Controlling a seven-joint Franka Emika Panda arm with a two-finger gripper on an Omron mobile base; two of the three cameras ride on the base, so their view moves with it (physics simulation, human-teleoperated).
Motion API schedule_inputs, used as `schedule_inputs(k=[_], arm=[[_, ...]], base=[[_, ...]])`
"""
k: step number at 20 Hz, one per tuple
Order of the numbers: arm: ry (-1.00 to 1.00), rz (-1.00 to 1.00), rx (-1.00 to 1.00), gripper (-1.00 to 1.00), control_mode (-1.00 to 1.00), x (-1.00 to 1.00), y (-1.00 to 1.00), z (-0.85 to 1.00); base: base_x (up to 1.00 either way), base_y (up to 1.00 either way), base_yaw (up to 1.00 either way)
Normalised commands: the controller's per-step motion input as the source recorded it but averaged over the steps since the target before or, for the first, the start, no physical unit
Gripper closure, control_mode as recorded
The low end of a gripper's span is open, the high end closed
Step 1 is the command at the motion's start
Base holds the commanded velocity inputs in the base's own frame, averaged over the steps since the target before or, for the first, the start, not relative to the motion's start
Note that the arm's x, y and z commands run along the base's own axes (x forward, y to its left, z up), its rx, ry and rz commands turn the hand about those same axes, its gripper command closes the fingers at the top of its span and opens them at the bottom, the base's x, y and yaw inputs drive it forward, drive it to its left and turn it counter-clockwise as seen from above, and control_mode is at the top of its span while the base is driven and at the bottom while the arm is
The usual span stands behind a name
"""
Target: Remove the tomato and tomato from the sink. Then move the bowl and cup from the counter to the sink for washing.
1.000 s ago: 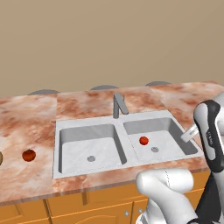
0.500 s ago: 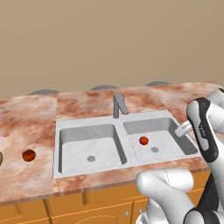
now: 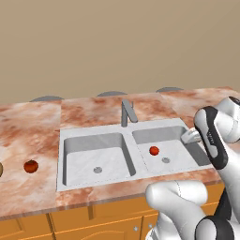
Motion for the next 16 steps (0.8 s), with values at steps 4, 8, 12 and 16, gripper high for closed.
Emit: schedule_inputs(k=[4, 8, 12, 16], arm=[[0.0, -0.11, 0.0, -1.0, -1.0, 0.23, 0.0, -0.15], [0.0, -0.14, 0.0, -1.0, -1.0, 0.3, 0.0, -0.15], [0.0, -0.03, 0.0, -1.0, -1.0, 0.3, 0.0, -0.13], [0.1, 0.0, 0.0, -1.0, -1.0, 0.35, -0.02, -0.1]], base=[[0.0, 0.0, 0.0], [0.0, 0.0, 0.0], [0.0, 0.0, 0.0], [0.0, 0.0, 0.0]])
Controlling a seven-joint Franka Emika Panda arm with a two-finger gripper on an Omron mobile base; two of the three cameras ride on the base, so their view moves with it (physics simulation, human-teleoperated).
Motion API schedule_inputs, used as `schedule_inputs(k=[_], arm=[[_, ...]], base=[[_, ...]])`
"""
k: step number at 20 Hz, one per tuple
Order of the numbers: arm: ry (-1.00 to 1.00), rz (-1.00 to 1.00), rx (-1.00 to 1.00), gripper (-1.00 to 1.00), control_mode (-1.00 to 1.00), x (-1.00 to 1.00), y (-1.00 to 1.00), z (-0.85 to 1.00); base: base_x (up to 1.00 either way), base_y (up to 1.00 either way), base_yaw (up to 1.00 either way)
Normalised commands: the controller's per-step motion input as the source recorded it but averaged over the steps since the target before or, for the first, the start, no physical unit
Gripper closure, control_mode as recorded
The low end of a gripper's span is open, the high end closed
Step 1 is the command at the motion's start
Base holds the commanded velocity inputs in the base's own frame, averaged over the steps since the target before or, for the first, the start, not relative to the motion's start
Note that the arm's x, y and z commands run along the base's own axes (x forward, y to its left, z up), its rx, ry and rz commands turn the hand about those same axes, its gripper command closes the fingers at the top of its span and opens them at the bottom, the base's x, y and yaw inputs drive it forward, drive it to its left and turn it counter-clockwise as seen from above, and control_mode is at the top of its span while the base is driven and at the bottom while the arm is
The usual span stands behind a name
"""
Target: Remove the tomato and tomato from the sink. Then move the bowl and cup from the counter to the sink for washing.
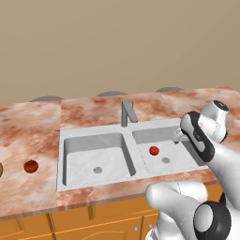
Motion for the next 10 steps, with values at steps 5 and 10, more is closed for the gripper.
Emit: schedule_inputs(k=[5, 10], arm=[[0.11, 0.01, 0.0, -1.0, -1.0, 0.31, 0.0, -0.15], [0.07, 0.01, 0.0, -1.0, -1.0, 0.3, 0.0, -0.13]], base=[[0.0, 0.0, 0.0], [0.0, 0.0, 0.0]])
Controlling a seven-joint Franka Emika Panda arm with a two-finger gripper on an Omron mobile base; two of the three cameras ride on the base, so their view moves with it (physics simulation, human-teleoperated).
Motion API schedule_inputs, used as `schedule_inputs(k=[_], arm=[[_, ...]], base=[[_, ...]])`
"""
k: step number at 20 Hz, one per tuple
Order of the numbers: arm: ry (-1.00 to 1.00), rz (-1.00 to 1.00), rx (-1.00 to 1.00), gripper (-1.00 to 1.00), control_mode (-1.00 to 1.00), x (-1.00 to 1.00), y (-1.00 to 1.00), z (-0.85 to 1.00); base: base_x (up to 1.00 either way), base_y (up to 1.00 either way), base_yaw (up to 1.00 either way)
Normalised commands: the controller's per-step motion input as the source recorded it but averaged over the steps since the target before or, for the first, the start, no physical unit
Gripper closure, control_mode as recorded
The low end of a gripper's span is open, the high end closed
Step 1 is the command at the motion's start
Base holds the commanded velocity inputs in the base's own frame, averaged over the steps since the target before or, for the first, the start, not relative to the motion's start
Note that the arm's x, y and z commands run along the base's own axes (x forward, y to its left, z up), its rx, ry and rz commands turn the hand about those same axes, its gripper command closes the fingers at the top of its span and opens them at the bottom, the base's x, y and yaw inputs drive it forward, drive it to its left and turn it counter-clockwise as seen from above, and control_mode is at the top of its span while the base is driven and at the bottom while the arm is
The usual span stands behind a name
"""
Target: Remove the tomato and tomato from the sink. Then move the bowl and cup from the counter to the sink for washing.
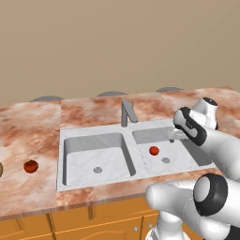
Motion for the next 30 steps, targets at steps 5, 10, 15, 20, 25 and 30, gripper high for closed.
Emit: schedule_inputs(k=[5, 10, 15, 20, 25, 30], arm=[[0.02, 0.0, 0.0, -1.0, -1.0, 0.32, 0.0, -0.19], [-0.02, 0.0, 0.0, -1.0, -1.0, 0.24, 0.0, -0.19], [-0.09, 0.0, 0.0, -1.0, -1.0, 0.21, 0.06, -0.21], [-0.05, 0.0, 0.0, -1.0, -1.0, 0.24, 0.03, -0.21], [-0.01, 0.0, 0.0, -1.0, -1.0, 0.28, 0.01, -0.19], [0.01, 0.0, 0.0, -1.0, -1.0, 0.34, -0.02, -0.19]], base=[[0.0, 0.0, 0.0], [0.0, 0.0, 0.0], [0.0, 0.0, 0.0], [0.0, 0.0, 0.0], [0.0, 0.0, 0.0], [0.0, 0.0, 0.0]])
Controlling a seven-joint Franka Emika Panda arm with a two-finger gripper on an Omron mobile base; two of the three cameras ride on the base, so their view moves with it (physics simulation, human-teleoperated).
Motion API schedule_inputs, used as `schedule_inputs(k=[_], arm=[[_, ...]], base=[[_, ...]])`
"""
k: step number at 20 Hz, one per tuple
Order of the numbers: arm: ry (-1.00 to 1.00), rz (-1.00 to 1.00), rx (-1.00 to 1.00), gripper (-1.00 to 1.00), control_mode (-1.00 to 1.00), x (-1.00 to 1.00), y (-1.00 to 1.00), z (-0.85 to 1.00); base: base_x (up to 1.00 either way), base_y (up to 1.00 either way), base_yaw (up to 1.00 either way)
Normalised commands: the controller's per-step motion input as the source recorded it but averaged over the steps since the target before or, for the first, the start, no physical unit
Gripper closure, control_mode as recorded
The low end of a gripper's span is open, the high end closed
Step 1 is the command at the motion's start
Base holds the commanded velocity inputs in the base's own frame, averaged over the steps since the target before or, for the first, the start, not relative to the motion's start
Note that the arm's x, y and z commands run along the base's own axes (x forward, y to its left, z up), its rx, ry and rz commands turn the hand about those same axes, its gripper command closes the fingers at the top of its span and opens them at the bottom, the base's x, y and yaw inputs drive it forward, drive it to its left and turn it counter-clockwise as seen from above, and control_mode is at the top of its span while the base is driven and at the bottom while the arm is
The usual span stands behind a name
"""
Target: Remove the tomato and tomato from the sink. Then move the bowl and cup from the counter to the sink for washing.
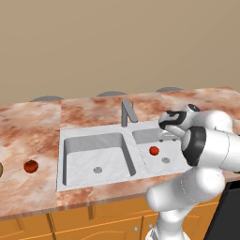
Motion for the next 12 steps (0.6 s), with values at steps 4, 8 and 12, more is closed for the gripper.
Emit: schedule_inputs(k=[4, 8, 12], arm=[[0.0, 0.0, 0.0, -1.0, -1.0, 0.24, -0.01, -0.21], [0.0, 0.0, 0.0, -1.0, -1.0, 0.19, 0.0, -0.26], [0.0, 0.0, 0.0, -1.0, -1.0, 0.21, 0.0, -0.26]], base=[[0.0, 0.0, 0.0], [0.0, 0.0, 0.0], [0.0, 0.0, 0.0]])
